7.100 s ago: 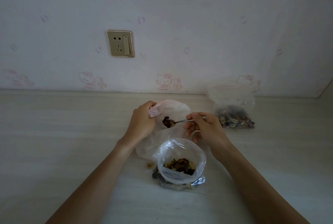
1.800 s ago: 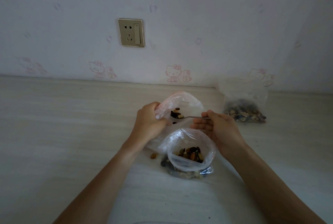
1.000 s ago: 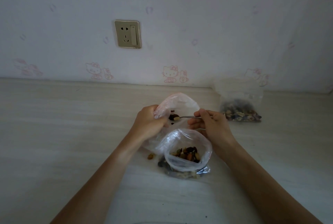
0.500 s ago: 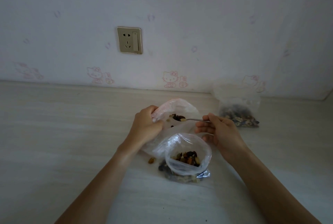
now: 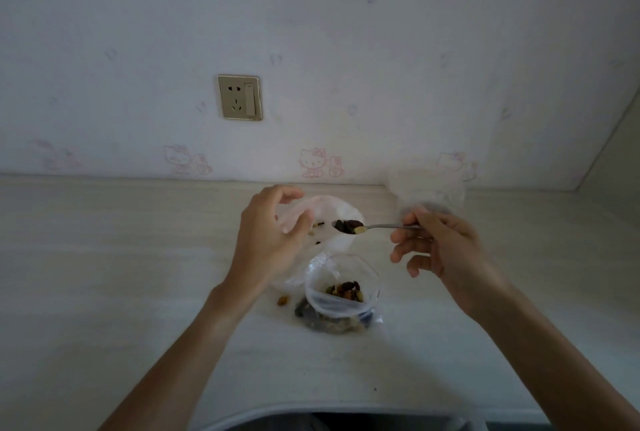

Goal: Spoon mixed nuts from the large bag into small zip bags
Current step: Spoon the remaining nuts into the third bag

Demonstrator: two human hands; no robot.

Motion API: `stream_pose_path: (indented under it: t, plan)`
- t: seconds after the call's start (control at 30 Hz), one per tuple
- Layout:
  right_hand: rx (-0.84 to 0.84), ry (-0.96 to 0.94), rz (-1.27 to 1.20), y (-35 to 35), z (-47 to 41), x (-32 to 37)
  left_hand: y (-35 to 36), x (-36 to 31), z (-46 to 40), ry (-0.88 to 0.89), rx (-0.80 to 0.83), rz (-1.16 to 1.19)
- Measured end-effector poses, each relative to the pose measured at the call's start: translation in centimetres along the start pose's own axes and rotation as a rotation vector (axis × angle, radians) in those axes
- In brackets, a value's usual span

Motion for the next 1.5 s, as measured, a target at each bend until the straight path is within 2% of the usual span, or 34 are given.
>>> stream_pose_path:
  t: [0.07, 0.23, 0.37, 0.43, 0.6, 0.7, 0.83, 0.93, 1.0, 1.07, 1.13, 1.2, 1.27, 1.4, 1.5]
  plan:
    - [0.004, 0.005, 0.017, -0.3, 1.0, -0.1, 0.0, -0.6, 1.1, 0.004, 0.056, -0.015]
    - [0.020, -0.003, 0.097, -0.7, 2.9, -0.6, 1.6, 0.6, 4.7, -0.101, 0.317, -0.239]
    - [0.079, -0.076, 0.211, 0.3, 4.0, -0.4, 1.8, 1.6, 5.8, -0.129, 0.353, -0.198]
    - [0.133, -0.193, 0.352, 1.1, 4.7, 0.3, 1.6, 1.7, 5.6, -0.134, 0.335, -0.168]
    - [0.274, -0.630, 0.911, 3.2, 7.1, 1.6, 1.5, 2.1, 5.6, -0.131, 0.332, -0.140]
    - [0.281, -0.734, 0.913, 3.3, 7.2, 2.1, 1.5, 2.1, 5.6, -0.125, 0.338, -0.121]
    - [0.209, -0.588, 0.656, 2.4, 5.1, 1.9, 1.2, 2.0, 5.3, -0.121, 0.326, -0.127]
    - [0.087, -0.461, 0.421, 1.3, 2.6, 1.5, -0.1, 1.8, 3.3, -0.122, 0.175, -0.093]
    - [0.016, -0.392, 0.344, 1.1, 0.9, 1.1, -1.0, 1.5, 1.3, -0.085, 0.033, -0.131]
    - [-0.021, -0.314, 0.319, 1.6, -1.0, 0.4, -0.7, 1.5, -1.0, -0.046, -0.019, -0.229]
    - [-0.024, -0.222, 0.314, 2.7, -2.8, -0.5, 1.3, 2.6, -3.4, -0.103, 0.123, -0.327]
    - [-0.007, -0.160, 0.347, 3.8, -4.4, -1.5, 4.3, 4.4, -4.9, -0.218, 0.388, -0.348]
    - [0.008, -0.149, 0.410, 4.7, -5.6, -2.2, 6.8, 5.6, -5.6, -0.288, 0.562, -0.334]
    - [-0.036, -0.181, 0.594, 5.1, -7.1, -3.5, 9.4, 7.4, -6.6, -0.281, 0.607, -0.394]
    - [-0.110, -0.167, 0.549, 4.4, -7.6, -4.3, 9.9, 8.2, -6.8, -0.217, 0.554, -0.421]
Point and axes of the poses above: each hand's wrist, its own z-axis away from the middle knuckle, its own y-axis out of the palm, x = y × z, the point moved 7 cm from there along -z, towards the middle knuckle, and after that the axes turned 4 degrees about -x, right-handed, at the moved point
